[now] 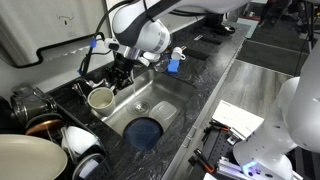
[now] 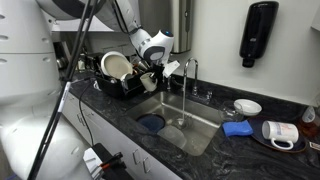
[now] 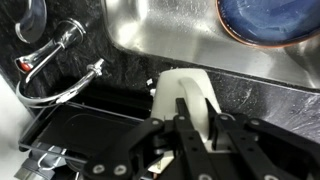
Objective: Move the mug to the left side of the sink
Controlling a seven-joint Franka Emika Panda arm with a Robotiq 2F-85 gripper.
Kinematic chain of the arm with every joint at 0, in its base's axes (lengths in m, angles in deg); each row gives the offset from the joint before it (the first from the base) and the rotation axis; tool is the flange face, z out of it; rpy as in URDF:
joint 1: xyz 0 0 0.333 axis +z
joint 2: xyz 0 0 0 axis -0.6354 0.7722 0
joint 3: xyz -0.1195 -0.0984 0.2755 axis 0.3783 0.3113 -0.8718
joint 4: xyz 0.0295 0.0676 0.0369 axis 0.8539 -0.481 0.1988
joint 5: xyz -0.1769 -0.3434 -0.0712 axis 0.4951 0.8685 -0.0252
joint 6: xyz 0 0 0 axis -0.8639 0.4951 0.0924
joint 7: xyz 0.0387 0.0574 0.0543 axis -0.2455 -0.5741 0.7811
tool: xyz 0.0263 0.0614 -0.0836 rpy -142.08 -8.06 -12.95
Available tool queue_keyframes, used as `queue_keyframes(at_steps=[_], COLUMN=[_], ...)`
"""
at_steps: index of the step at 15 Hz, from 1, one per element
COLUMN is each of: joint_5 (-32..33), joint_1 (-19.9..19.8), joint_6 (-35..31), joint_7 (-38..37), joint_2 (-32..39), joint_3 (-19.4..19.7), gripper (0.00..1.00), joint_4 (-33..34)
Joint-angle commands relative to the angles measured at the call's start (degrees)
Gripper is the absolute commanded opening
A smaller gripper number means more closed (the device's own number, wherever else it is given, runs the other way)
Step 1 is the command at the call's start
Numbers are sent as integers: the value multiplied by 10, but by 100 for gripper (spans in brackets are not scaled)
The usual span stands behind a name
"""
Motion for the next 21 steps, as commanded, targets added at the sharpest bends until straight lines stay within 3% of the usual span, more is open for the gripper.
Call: queue_keyframes(at_steps=[1,13,21], joint_5=[-15,44,106], joint_1=[-23,-34,-31], joint_6=[65,178,273], joint_7=[42,13,18], joint_2=[77,192,206], joint_3=[-20,-35,-44], gripper=[4,4,4], joint_4=[97,234,270])
